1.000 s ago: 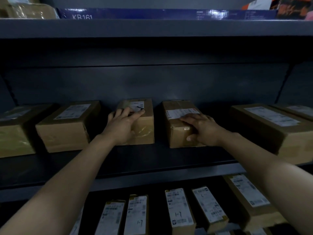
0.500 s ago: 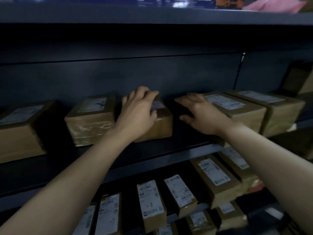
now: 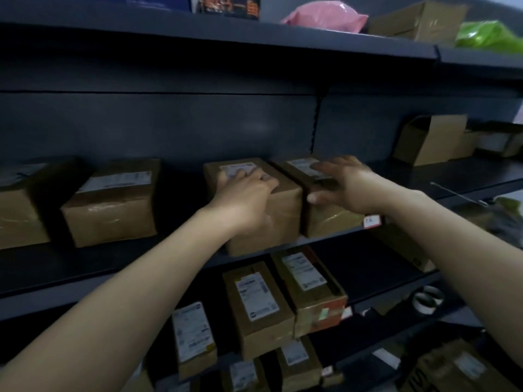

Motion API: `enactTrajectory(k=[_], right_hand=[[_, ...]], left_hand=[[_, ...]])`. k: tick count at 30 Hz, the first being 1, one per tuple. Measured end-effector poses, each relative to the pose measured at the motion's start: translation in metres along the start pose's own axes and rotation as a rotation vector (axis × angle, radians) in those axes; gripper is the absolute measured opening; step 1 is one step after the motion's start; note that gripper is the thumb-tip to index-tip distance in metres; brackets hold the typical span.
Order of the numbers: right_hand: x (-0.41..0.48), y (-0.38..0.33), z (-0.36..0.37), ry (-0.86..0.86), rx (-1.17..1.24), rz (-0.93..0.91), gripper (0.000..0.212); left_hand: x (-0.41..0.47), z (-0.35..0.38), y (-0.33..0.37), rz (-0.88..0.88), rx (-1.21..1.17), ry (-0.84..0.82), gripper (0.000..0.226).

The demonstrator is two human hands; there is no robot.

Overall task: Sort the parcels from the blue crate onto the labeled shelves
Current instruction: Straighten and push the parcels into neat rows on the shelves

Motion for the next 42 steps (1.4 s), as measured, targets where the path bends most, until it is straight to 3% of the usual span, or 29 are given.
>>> enactTrajectory(k=[3,9,21,42], right_hand=[[0.013,0.015,0.019,-0.07,-0.127,-0.087,0.082],[0.048,0.014,0.035,-0.081,-0.066,-0.197,0.08],[0.103,0.011,0.051,-0.063,-0.135,-0.134,0.076],[0.105,0.009,0.063,0.271,-0.107,-0.132,0.074]], left_hand=[[0.009,0.009,0.002,-0.096,0.027,-0.037,0.058],[0.015,0.013,-0.018,-0.21,0.047,-0.025,0.064],[0.035,0.033,-0.067,-0.281,-0.037,-0.064,0.074],[0.045,0.046,-0.093,-0.34,0.028,-0.038,0.073]])
Point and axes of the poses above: each hand's wrist, its own x-axis towards the middle knuckle, its own z-axis out of the palm, y = z × x, the point moved 9 cm from there along x, towards the middle knuckle, and after that the axes turned 14 degrees about z, right-handed, at the moved point
